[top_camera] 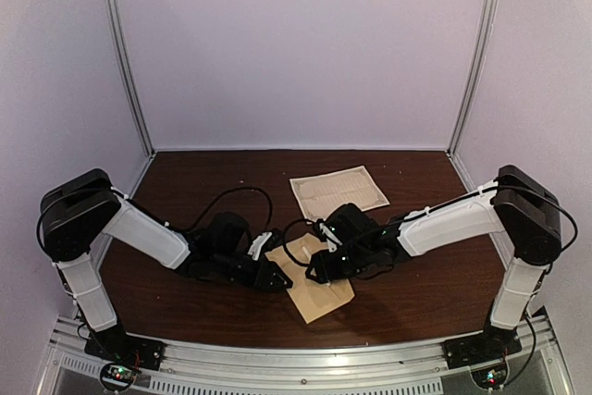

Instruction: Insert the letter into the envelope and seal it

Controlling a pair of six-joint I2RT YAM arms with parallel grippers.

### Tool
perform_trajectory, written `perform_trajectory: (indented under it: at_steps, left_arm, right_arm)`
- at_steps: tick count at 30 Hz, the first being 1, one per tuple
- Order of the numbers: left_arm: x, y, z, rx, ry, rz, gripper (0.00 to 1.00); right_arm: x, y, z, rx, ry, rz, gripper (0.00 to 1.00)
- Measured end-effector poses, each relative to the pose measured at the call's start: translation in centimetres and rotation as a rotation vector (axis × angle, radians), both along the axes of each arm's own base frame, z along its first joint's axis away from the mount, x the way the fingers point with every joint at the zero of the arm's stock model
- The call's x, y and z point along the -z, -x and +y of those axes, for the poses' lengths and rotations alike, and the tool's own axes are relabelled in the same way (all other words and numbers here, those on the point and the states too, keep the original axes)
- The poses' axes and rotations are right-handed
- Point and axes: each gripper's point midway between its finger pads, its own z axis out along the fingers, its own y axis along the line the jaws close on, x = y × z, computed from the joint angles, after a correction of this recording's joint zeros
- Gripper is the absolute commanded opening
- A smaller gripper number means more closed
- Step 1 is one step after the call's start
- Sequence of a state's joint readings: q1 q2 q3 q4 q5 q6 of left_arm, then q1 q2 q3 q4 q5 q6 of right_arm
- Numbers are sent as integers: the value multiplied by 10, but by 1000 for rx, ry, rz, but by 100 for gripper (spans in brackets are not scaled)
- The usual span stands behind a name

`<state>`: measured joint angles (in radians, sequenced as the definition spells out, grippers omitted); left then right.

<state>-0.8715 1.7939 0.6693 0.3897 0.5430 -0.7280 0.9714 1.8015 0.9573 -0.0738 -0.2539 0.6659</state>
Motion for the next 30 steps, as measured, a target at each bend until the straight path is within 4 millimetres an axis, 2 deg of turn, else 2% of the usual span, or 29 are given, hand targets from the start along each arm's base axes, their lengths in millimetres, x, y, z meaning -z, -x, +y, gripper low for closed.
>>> perform_trajectory:
  at_steps: [9, 14, 21, 26, 30]
  left_arm:
    - [0, 0, 0, -4, 2, 3, 41]
    - [-1, 0, 2, -9, -12, -5, 44]
    - [-11, -5, 8, -34, -30, -40, 44]
    - [-9, -14, 14, -62, -43, -40, 44]
    - [-7, -21, 19, -87, -54, -40, 44]
  right_arm:
    - [-1, 2, 4, 3, -22, 24, 49]
    - [-2, 0, 1, 8, 11, 9, 55]
    - [-23, -13, -5, 27, 41, -70, 59]
    - [-28, -26, -9, 45, 35, -88, 57]
    - [-35, -40, 0, 45, 12, -106, 57]
